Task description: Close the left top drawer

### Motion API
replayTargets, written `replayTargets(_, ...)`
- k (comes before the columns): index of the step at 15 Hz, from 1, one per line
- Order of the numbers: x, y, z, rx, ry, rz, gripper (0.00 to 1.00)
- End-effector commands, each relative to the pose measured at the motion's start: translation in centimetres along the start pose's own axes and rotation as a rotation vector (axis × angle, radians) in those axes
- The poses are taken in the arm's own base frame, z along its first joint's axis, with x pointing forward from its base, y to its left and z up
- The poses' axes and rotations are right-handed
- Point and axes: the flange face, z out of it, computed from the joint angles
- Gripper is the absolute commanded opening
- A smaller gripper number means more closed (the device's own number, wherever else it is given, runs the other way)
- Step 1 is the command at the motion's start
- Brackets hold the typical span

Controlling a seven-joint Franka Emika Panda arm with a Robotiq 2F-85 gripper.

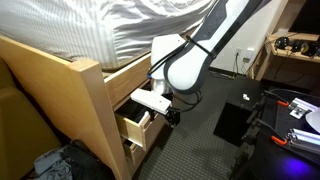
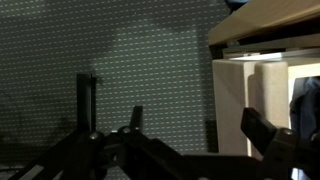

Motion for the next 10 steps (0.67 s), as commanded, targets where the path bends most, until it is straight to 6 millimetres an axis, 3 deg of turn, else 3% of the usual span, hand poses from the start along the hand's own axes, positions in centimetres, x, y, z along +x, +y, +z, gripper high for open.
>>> replayTargets(1,0.5,0.2,1.4,0.004,0.007,0.020,1.00)
replayTargets(2,0.9,0.5,2.7,0.000,0.015,0.025,1.00)
replayTargets(3,0.8,0.4,2.7,0.003,0.015,0.022,1.00)
replayTargets(8,0.4,0.1,1.9,0.011,0.008,0.019,1.00)
replayTargets(10,0.1,-0.2,0.8,0.135,0.068,-0.020,1.00)
